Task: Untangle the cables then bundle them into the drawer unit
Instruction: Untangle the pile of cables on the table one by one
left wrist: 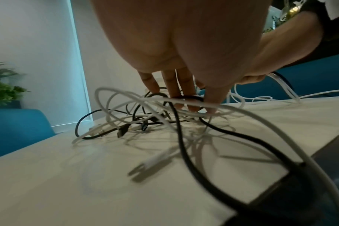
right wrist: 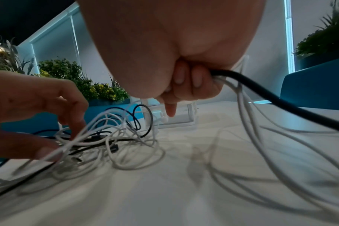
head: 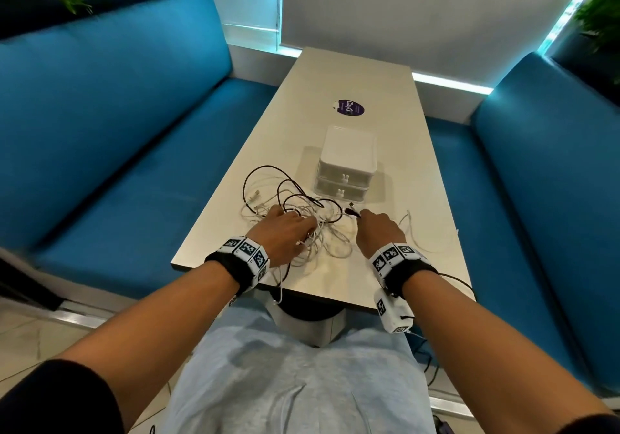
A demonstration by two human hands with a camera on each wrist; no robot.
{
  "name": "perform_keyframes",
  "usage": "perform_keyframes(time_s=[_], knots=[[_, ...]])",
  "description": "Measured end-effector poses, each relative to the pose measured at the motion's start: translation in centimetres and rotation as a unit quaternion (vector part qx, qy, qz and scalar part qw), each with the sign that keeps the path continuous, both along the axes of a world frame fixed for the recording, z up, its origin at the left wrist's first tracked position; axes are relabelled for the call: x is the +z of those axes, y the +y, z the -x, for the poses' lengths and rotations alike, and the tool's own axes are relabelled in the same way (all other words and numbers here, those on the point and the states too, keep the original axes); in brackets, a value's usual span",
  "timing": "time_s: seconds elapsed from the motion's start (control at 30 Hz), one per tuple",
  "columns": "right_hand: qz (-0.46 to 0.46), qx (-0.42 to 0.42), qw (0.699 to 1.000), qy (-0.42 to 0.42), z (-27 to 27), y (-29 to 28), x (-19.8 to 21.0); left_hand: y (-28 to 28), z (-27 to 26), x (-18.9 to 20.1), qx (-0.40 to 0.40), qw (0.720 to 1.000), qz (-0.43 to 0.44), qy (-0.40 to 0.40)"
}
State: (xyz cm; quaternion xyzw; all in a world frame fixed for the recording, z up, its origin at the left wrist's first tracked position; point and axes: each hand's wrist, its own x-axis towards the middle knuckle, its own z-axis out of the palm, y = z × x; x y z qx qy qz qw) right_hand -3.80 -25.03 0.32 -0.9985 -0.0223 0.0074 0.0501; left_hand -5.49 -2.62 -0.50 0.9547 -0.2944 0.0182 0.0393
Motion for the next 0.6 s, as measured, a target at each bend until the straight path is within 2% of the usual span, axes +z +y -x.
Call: perform_keyframes(time_s=[0.1,0.23,0.43,0.6], knots=[[-0.081,0.012,0.997,-0.017,0.2,0.7,0.4,-0.5,0.1,-0.1,-0.020,1.000,-0.009,0.002],[-0.166,0.081,0.982,-0.024,0.6,1.7,0.8,-0.4,-0.2,-0.6,-0.023,1.000,-0.004,0.019],[-0.191,0.161,0.968,0.013,1.5,3.0,0.3,-0.5,-0.6,-1.4,0.001,0.999,0.019,0.049],[-0.187,0.193,0.962,0.057,1.9,3.7,0.1,-0.8,-1.1,-1.9,0.028,0.997,0.035,0.068]])
